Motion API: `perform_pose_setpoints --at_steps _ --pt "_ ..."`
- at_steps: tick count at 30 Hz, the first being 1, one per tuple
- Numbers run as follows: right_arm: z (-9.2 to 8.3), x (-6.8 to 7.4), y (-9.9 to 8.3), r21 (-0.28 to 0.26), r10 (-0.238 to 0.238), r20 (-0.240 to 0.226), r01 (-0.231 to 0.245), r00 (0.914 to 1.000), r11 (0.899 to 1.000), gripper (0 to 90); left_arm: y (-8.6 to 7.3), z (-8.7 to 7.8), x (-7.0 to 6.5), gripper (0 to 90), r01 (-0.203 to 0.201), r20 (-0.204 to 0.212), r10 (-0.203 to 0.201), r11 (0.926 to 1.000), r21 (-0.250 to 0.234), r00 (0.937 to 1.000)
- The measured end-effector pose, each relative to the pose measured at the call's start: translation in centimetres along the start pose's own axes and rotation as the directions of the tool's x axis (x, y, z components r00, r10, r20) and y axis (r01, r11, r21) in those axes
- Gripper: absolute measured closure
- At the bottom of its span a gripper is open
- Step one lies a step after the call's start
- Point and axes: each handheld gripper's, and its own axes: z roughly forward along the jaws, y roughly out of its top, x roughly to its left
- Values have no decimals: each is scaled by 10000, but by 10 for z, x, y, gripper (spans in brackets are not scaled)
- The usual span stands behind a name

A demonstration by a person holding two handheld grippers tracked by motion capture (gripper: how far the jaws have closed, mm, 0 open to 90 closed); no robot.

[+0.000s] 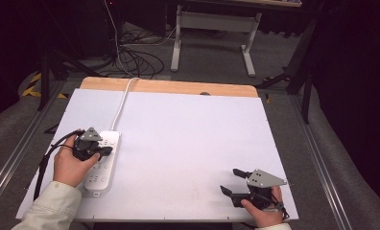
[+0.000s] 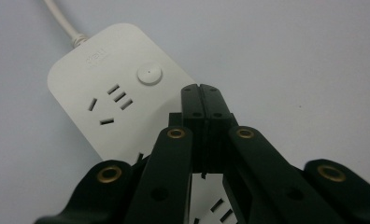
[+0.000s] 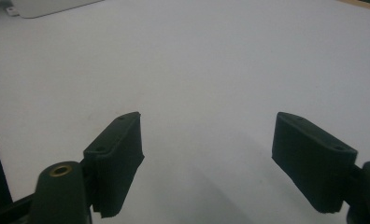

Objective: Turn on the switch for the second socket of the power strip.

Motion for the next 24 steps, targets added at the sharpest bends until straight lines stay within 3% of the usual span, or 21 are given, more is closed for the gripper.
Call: perform_pose_setpoints --at_steps 24 --pt "0 0 0 3 -31 10 31 10000 10000 248 -2 2 -1 899 4 -108 -3 10000 51 9999"
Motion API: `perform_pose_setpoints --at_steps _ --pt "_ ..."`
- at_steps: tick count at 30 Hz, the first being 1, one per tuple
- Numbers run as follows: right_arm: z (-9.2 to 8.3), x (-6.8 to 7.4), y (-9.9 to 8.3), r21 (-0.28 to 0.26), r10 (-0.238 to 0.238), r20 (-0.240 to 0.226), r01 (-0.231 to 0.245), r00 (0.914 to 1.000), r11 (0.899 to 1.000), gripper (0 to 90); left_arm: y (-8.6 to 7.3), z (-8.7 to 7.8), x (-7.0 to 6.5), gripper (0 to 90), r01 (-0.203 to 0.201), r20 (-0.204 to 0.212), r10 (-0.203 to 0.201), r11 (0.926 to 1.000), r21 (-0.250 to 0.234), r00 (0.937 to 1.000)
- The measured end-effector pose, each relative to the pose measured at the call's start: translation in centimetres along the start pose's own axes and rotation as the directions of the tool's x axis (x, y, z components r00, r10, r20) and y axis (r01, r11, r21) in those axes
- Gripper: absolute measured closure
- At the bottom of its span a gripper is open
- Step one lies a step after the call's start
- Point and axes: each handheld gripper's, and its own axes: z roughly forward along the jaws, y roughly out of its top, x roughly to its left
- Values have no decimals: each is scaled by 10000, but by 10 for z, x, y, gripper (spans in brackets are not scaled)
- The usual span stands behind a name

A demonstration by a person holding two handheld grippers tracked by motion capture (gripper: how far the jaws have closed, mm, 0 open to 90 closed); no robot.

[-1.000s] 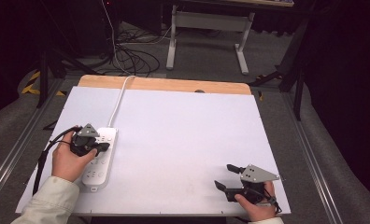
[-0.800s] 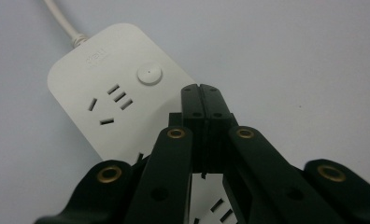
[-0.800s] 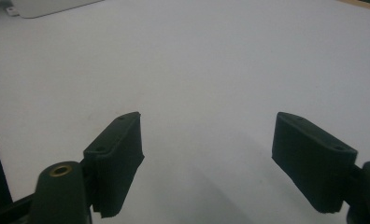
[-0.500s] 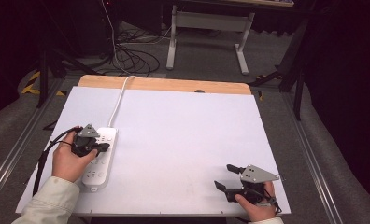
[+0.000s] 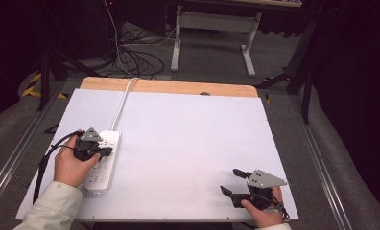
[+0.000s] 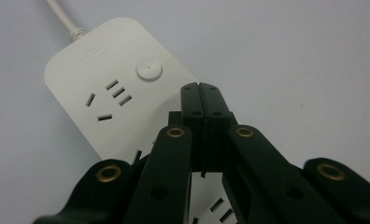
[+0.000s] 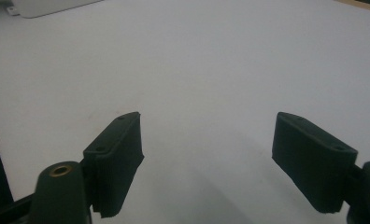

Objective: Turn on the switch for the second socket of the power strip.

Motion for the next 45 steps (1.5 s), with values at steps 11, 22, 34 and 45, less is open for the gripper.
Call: perform_pose_setpoints --at_steps 11,22,34,45 --pt "0 0 0 13 -1 18 1 10000 10000 249 -1 0 -1 900 -108 -44 108 9999 -3 9999" --pt "0 0 0 24 17 4 -17 10000 10000 248 -1 1 -3 900 -4 -20 4 10000 21 10000" --pt "1 0 0 37 38 5 -38 10000 10000 248 5 -4 -5 899 19 -247 -13 9997 229 9997" --pt "2 0 -1 49 60 3 -60 10000 10000 248 10 -21 -9 899 -130 -354 113 9988 -476 9993"
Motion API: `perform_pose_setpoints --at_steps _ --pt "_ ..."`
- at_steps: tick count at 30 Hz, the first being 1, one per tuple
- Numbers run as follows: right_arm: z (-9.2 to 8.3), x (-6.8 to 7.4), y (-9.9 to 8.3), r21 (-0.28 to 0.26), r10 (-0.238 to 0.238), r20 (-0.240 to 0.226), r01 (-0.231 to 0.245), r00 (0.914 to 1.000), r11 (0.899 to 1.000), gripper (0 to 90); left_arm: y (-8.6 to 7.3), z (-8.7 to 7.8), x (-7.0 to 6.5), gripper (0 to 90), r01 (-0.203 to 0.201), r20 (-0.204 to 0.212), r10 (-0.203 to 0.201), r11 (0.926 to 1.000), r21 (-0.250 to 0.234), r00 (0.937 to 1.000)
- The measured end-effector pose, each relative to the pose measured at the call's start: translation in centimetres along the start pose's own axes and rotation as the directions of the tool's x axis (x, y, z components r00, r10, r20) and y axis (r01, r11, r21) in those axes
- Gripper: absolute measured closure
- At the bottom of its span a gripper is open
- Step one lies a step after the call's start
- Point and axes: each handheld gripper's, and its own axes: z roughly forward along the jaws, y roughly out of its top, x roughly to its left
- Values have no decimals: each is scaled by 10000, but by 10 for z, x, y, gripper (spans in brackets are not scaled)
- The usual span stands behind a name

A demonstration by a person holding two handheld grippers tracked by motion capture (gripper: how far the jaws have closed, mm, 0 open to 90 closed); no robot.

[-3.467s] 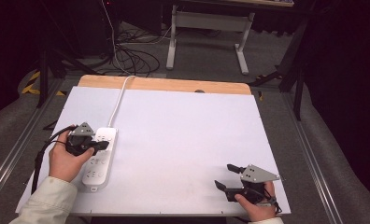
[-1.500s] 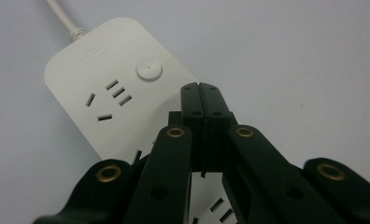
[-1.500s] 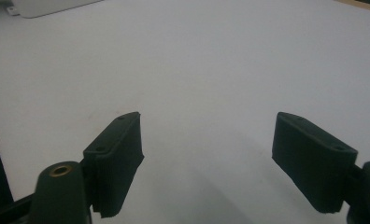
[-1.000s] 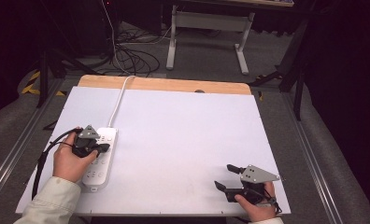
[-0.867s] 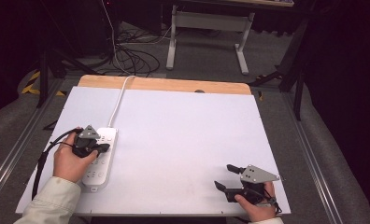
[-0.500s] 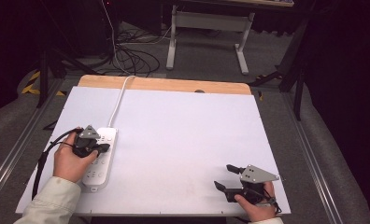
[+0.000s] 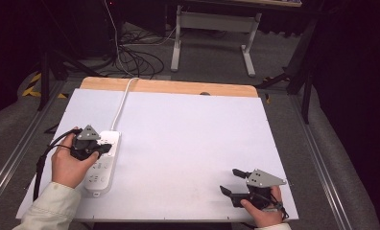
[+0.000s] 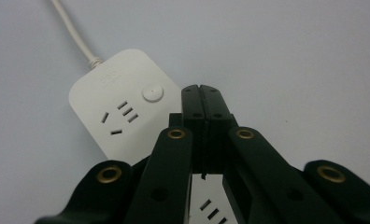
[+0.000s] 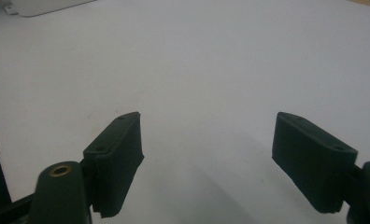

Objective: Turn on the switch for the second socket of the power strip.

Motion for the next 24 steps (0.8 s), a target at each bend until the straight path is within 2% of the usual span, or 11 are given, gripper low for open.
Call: perform_pose_setpoints --at_steps 2,8,14,18,24 --pt "0 0 0 6 31 13 -31 10000 10000 248 0 -2 -1 898 95 195 -94 10000 -25 9998" --pt "0 -1 -1 -4 47 8 -47 10000 10000 249 2 -8 -3 898 140 328 -131 9995 -270 9994" --pt "0 -1 -1 15 48 16 -48 10000 10000 248 3 -15 -3 898 106 294 -95 9991 -403 9995" --pt "0 -1 -1 32 52 22 -52 10000 10000 248 5 -20 -3 898 -54 189 63 9987 -509 9998" --pt "-1 -1 -1 31 35 15 -35 10000 10000 248 5 -23 -7 878 -6 365 29 9981 -615 9993"
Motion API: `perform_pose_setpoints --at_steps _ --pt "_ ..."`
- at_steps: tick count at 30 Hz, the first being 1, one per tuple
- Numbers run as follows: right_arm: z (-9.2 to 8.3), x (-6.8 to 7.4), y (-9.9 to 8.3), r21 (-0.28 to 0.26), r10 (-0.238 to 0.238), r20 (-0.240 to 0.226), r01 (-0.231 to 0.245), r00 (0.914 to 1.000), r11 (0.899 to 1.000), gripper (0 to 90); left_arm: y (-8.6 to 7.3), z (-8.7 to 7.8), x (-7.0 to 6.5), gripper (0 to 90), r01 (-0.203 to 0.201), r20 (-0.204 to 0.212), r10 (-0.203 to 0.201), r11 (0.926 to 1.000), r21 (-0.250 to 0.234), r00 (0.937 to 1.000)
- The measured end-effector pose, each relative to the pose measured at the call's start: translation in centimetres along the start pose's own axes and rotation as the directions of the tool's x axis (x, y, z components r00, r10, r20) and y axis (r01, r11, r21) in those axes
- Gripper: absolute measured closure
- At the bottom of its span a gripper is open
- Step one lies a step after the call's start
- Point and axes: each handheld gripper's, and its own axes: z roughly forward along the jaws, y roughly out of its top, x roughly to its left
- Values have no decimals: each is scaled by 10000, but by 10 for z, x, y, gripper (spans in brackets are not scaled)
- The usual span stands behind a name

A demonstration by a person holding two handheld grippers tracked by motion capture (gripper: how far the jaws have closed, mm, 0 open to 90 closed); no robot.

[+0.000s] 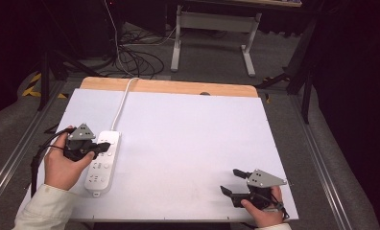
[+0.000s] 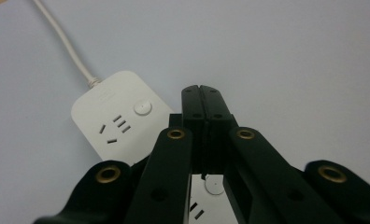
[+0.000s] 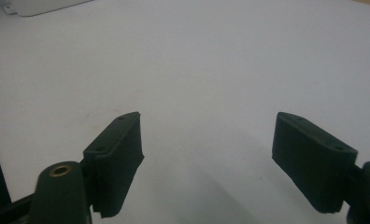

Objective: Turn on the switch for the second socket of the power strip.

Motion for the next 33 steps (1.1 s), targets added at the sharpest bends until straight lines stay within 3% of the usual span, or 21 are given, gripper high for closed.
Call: perform_pose_setpoints --at_steps 1,2,3,5,11,14,19,21,26,33 --pt "0 0 0 0 0 0 0 10000 10000 248 0 -1 -1 878 89 81 -89 9999 -86 9999" --pt "0 0 0 1 -4 1 4 10000 10000 248 0 -2 -1 761 123 30 -123 9996 -236 9999" --pt "0 0 0 1 -4 1 4 10000 10000 248 0 -4 -2 761 187 64 -184 9991 -372 9998" --pt "0 0 0 0 -7 2 7 10000 10000 248 1 -7 -3 666 171 182 -160 9979 -630 9997" --pt "-1 0 0 -37 -14 3 14 10000 10000 248 -2 -23 -8 551 189 456 -135 9924 -1217 9989" --pt "-1 0 0 -32 -11 1 11 10000 10000 248 -7 -32 -9 453 160 363 -106 9882 -1524 9993" --pt "-1 0 0 -29 -14 1 14 10000 10000 248 -15 -44 -14 327 444 575 -307 9658 -2555 9979" --pt "-1 0 0 -36 -8 2 8 10000 10000 249 -20 -47 -16 275 368 584 -212 9593 -2801 9981" --pt "-1 0 0 -34 4 7 -4 10000 10000 248 -38 -54 -26 229 124 575 69 9446 -3279 9983" --pt "-1 1 1 -13 -55 19 55 10000 10000 248 -59 -59 -34 180 144 829 211 9140 -4056 9963"
